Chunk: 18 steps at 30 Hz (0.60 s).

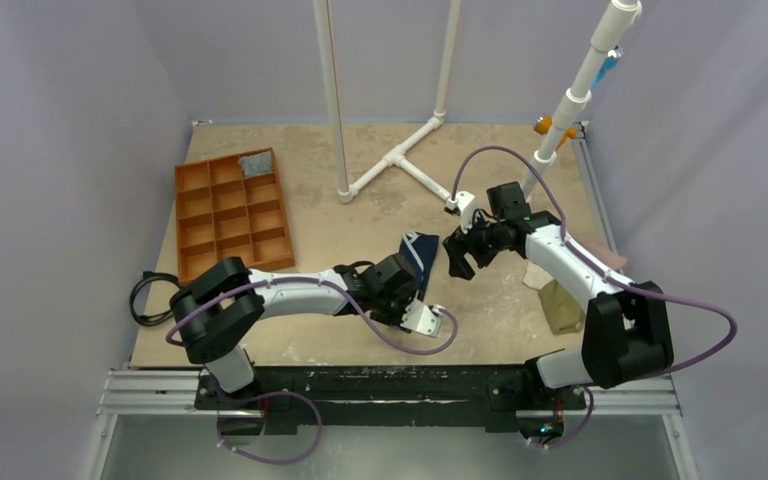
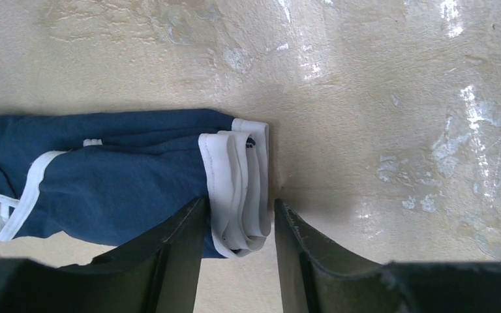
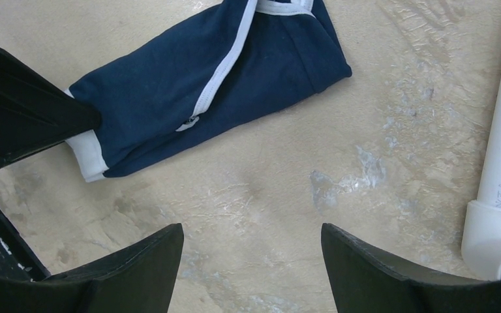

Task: Roll the underwear
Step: Roll the underwear to the center of the board.

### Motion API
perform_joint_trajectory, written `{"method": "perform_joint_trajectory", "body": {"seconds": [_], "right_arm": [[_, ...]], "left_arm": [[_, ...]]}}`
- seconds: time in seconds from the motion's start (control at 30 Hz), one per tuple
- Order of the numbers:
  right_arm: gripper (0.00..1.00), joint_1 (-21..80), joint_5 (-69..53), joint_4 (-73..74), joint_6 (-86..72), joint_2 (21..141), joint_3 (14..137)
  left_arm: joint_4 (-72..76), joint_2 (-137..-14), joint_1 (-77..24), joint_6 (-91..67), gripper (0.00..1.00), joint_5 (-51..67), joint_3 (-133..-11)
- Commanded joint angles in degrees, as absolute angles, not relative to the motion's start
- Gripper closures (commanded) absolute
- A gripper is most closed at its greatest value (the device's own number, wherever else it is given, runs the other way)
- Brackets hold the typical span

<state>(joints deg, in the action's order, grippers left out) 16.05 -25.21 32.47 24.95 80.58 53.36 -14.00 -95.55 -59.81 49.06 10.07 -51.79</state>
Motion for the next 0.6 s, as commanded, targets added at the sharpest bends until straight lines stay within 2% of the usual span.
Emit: {"method": "perform_joint_trajectory", "body": {"seconds": [0.0, 0.2, 0.33, 0.57], "right_arm": [[0.24, 15.25, -27.06, 32.78, 25.06, 80.33, 55.72], [0.24, 15.11, -27.23, 32.94, 24.92, 80.12, 55.63], [0.24, 15.02, -28.15, 33.91, 24.73, 80.70, 56.35], [0.24, 13.33, -30.92, 36.38, 24.89, 81.16, 58.57]], "left_arm": [[-14.18, -98.31, -60.05, 49.04, 0.61, 9.89, -52.48], [-16.35, -99.37, -60.12, 46.50, 0.86, 10.54, -52.71], [-18.61, -99.12, -60.07, 43.30, 0.99, 12.84, -54.05], [-40.09, -103.96, -58.32, 36.06, 1.00, 26.74, -66.01]]}}
